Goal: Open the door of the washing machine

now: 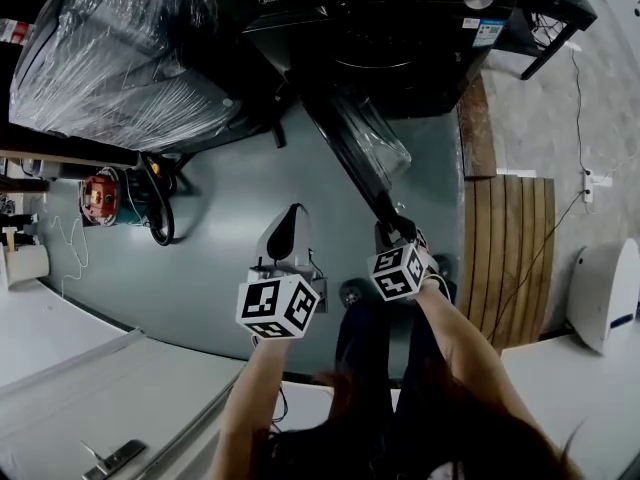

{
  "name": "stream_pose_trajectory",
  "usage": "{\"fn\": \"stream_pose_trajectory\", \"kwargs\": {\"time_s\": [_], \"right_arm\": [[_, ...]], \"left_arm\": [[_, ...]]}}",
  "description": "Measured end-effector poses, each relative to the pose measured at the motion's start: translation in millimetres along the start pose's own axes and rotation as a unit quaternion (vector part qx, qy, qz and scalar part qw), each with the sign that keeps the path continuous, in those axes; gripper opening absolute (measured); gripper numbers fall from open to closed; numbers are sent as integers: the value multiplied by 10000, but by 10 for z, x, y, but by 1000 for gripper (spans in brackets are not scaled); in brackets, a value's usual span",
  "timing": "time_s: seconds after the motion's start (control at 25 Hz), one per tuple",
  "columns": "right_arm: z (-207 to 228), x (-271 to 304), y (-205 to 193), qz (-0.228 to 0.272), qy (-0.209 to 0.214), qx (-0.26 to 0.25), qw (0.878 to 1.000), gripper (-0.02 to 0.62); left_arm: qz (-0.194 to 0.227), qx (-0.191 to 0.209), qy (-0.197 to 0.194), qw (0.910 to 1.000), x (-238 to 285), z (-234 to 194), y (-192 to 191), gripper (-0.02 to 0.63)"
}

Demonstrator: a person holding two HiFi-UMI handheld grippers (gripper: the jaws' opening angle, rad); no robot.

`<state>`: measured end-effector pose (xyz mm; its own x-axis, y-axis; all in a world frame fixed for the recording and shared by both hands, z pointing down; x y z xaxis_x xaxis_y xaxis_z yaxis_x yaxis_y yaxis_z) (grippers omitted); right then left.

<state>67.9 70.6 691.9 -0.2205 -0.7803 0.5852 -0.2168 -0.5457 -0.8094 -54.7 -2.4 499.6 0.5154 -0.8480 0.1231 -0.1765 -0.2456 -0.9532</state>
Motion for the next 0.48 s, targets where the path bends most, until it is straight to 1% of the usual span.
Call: {"fn": "stream_pose_trajectory", "kwargs": {"time_s": [0.32,0.48], "right_arm": [[-295,45,34,25,-89,183,9998,77],[-477,85,57,14,-56,242,9997,81]], "left_arm": [[-38,-35,-7,10000,-199,-230,-34,14],[-29,-65,55,10000,-285,-391,-21,14]]}}
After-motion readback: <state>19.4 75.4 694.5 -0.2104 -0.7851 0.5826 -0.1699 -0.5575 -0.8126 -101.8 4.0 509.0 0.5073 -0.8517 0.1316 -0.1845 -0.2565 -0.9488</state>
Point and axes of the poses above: the fingertips, and each gripper's own axes: x forward along the fingers, z to its right, y out of its top, the point moved 1 cm from there along -x, backward along the fingers, and after that the axes turned 15 degrees about z, right-handed, at the moved point
